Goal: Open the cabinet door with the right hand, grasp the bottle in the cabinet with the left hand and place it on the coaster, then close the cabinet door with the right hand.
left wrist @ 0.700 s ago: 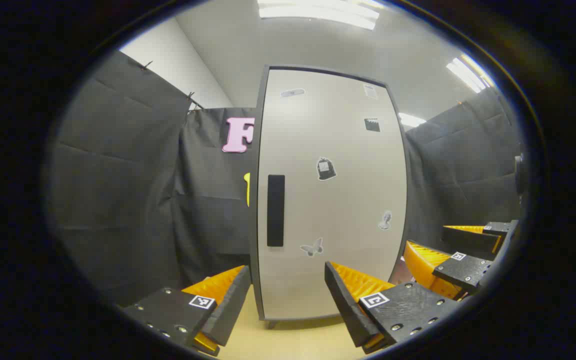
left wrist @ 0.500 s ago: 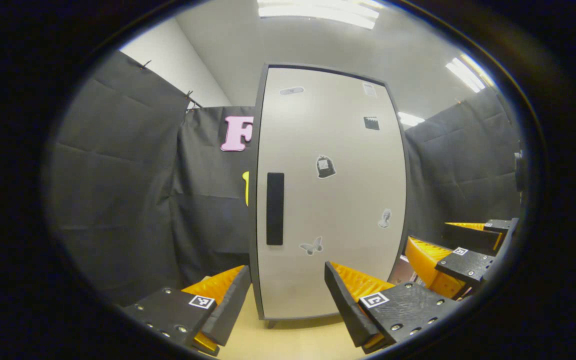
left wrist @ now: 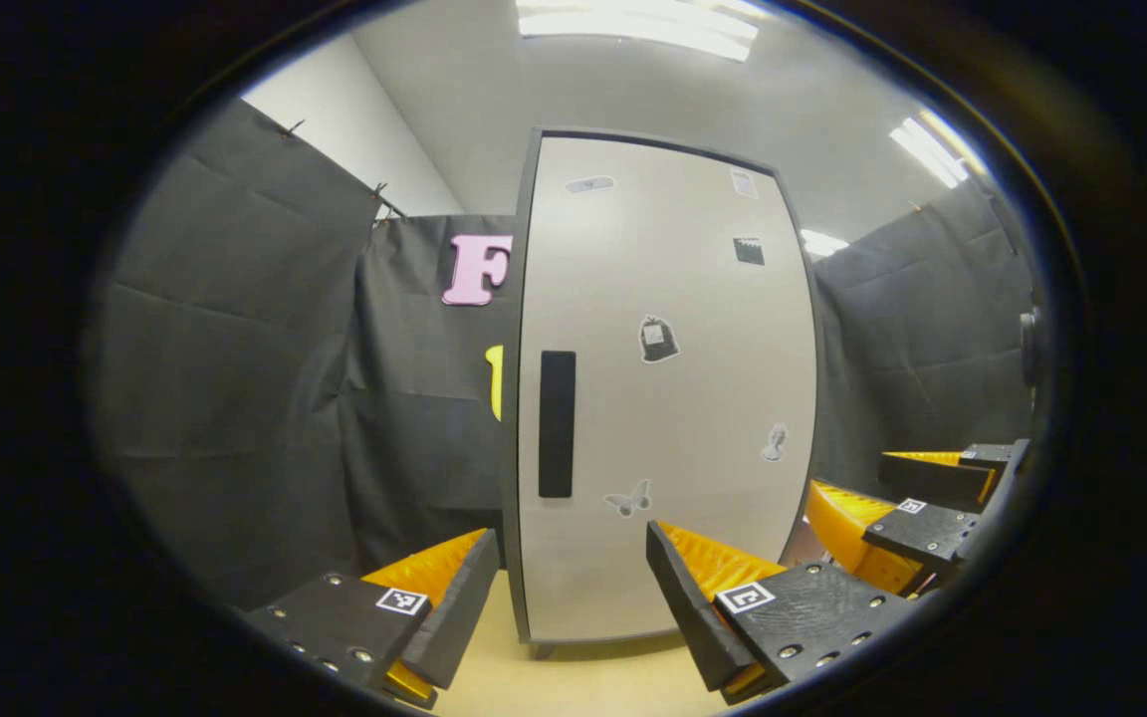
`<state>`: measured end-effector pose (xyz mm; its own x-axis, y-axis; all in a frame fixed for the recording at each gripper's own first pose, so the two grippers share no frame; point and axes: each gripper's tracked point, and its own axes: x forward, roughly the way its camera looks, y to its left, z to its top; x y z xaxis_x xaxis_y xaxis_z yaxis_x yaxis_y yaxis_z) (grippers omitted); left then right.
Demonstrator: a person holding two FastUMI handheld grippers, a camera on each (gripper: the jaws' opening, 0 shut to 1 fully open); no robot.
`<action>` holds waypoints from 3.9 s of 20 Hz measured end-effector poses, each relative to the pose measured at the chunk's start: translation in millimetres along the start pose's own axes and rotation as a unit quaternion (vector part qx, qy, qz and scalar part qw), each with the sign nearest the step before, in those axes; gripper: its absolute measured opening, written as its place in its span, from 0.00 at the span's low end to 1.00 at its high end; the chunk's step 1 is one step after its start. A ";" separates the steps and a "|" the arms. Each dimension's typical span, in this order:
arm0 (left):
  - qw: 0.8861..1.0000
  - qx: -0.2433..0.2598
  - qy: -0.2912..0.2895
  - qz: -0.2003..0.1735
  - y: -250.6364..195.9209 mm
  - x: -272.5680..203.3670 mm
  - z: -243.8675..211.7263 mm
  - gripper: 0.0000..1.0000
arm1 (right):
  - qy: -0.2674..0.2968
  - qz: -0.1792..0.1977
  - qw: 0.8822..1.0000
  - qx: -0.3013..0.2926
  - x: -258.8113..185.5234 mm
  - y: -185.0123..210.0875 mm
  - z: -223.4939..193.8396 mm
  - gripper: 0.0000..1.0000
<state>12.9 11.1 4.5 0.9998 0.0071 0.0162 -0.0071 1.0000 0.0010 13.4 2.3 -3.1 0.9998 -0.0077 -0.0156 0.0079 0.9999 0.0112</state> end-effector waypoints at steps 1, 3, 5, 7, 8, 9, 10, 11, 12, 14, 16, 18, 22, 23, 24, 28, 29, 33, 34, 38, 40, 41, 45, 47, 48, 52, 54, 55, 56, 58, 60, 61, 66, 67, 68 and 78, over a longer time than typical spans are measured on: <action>1.000 0.000 0.001 0.000 -0.2 0.4 -0.8 0.88 | 0.002 0.001 1.000 0.004 0.5 0.4 -0.1 0.95; 1.000 0.001 0.002 -0.001 -0.2 1.1 -0.8 0.89 | 0.005 0.001 1.000 0.007 0.4 0.4 -0.5 0.95; 1.000 0.003 -0.001 -0.003 -1.4 1.0 1.1 0.89 | 0.004 -0.001 1.000 0.005 0.5 -0.3 0.3 0.95; 1.000 0.006 -0.001 -0.005 -2.3 1.9 1.1 0.89 | 0.005 0.001 1.000 0.004 0.9 1.0 -0.2 0.95; 1.000 0.007 -0.001 -0.006 -2.6 1.9 1.4 0.88 | 0.006 0.000 1.000 0.002 0.5 0.7 -0.7 0.95; 1.000 0.006 0.000 -0.008 -3.2 2.2 0.7 0.88 | 0.006 -0.001 1.000 0.001 0.6 -0.2 -0.6 0.95; 1.000 0.005 0.000 -0.008 -2.9 1.9 0.7 0.88 | 0.006 -0.002 1.000 0.001 0.8 -0.7 -1.2 0.95; 1.000 0.005 0.001 -0.008 -2.4 1.4 -0.4 0.88 | 0.008 -0.001 1.000 0.001 1.2 -0.3 -1.6 0.95; 1.000 0.004 0.002 -0.008 -1.3 0.5 -0.8 0.88 | 0.009 -0.002 1.000 -0.002 2.1 -0.7 -2.3 0.95; 1.000 0.004 0.002 -0.005 1.3 0.7 -0.5 0.88 | 0.009 -0.002 1.000 -0.006 3.9 -1.1 -1.9 0.95; 1.000 0.005 0.004 -0.004 3.8 0.6 -2.0 0.89 | 0.008 -0.002 1.000 -0.006 7.3 0.0 -0.6 0.95; 1.000 0.009 0.004 -0.002 6.8 -1.0 -2.0 0.89 | 0.008 -0.004 1.000 -0.004 13.9 0.4 1.4 0.95; 1.000 0.010 -0.002 0.005 16.2 -10.8 0.3 0.89 | 0.000 -0.001 1.000 0.015 27.9 6.4 13.5 0.95; 1.000 0.009 -0.003 0.005 18.2 -13.9 -0.6 0.89 | -0.002 0.004 1.000 0.015 33.9 11.4 17.5 0.95; 1.000 0.009 -0.001 0.008 21.3 -18.2 -1.5 0.89 | -0.004 0.010 1.000 0.011 40.2 16.7 21.2 0.95; 1.000 0.009 0.005 0.017 35.9 -44.3 -12.0 0.89 | 0.004 0.061 0.998 0.002 63.2 66.6 31.3 0.95; 1.000 0.011 0.009 0.026 43.0 -50.7 -15.6 0.89 | 0.003 0.070 0.998 0.000 67.8 78.8 33.8 0.95; 0.998 0.009 0.018 0.062 74.9 -75.1 -20.9 0.88 | 0.000 0.109 0.994 0.005 82.7 128.4 40.1 0.95; 0.997 0.011 0.019 0.074 85.0 -82.5 -22.3 0.88 | 0.002 0.117 0.993 0.007 86.0 139.6 40.0 0.95; 0.992 0.010 0.033 0.118 118.2 -105.6 -33.6 0.88 | 0.007 0.139 0.990 0.012 99.1 174.6 40.6 0.95; 0.990 0.008 0.043 0.137 129.3 -112.9 -39.1 0.88 | 0.010 0.143 0.990 0.014 106.2 185.8 37.7 0.96; 0.989 0.006 0.044 0.144 134.1 -116.2 -39.2 0.89 | 0.011 0.147 0.989 0.013 109.8 191.2 35.9 0.95; 0.986 0.005 0.045 0.160 144.2 -126.4 -42.5 0.89 | 0.021 0.146 0.989 0.007 126.3 199.1 24.5 0.84; 0.986 0.004 0.046 0.162 145.2 -128.0 -44.2 0.89 | 0.034 0.153 0.988 0.008 131.7 202.3 18.0 0.80; 0.986 0.004 0.046 0.163 145.9 -127.7 -44.2 0.89 | 0.043 0.163 0.986 0.005 134.8 205.9 13.6 0.72; 0.986 0.001 0.046 0.162 143.6 -129.0 -44.9 0.89 | 0.048 0.196 0.978 -0.051 135.6 218.5 8.7 0.37; 0.986 0.002 0.047 0.160 141.7 -130.1 -46.6 0.89 | 0.045 0.192 0.978 -0.071 135.0 218.1 8.0 0.37; 0.986 0.003 0.047 0.160 141.2 -130.4 -46.7 0.89 | 0.049 0.192 0.979 -0.054 135.9 218.3 8.5 0.37; 0.986 0.005 0.048 0.159 140.6 -131.5 -45.7 0.89 | 0.057 0.196 0.979 -0.026 133.4 220.5 6.0 0.33; 0.986 0.012 0.045 0.161 140.8 -136.0 -44.4 0.89 | 0.067 0.200 0.977 -0.008 135.3 219.3 5.7 0.29; 0.986 0.020 0.042 0.160 138.3 -139.8 -39.3 0.89 | 0.062 0.204 0.977 -0.025 133.9 219.1 6.2 0.24; 0.986 0.023 0.040 0.162 138.4 -141.1 -39.4 0.89 | 0.063 0.207 0.976 -0.024 133.1 219.4 6.1 0.24; 0.987 0.020 0.039 0.153 132.5 -131.2 -40.6 0.89 | 0.062 0.232 0.971 -0.023 128.9 217.7 4.9 0.21; 0.987 0.024 0.038 0.151 132.9 -129.9 -41.0 0.89 | 0.060 0.237 0.969 -0.023 126.9 216.7 5.2 0.19; 0.988 0.026 0.037 0.149 132.4 -127.4 -40.7 0.89 | 0.060 0.244 0.968 -0.021 124.4 216.6 5.2 0.19; 0.995 0.021 0.021 0.100 151.2 -62.4 -36.1 0.89 | 0.067 0.323 0.944 -0.003 111.1 198.6 -0.6 0.20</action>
<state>-50.0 161.9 -32.4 0.9783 0.2060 -0.0220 -0.2049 0.9778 0.0435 126.0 200.0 -3.3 0.7855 0.6042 -0.1341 -0.6029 0.7959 0.0551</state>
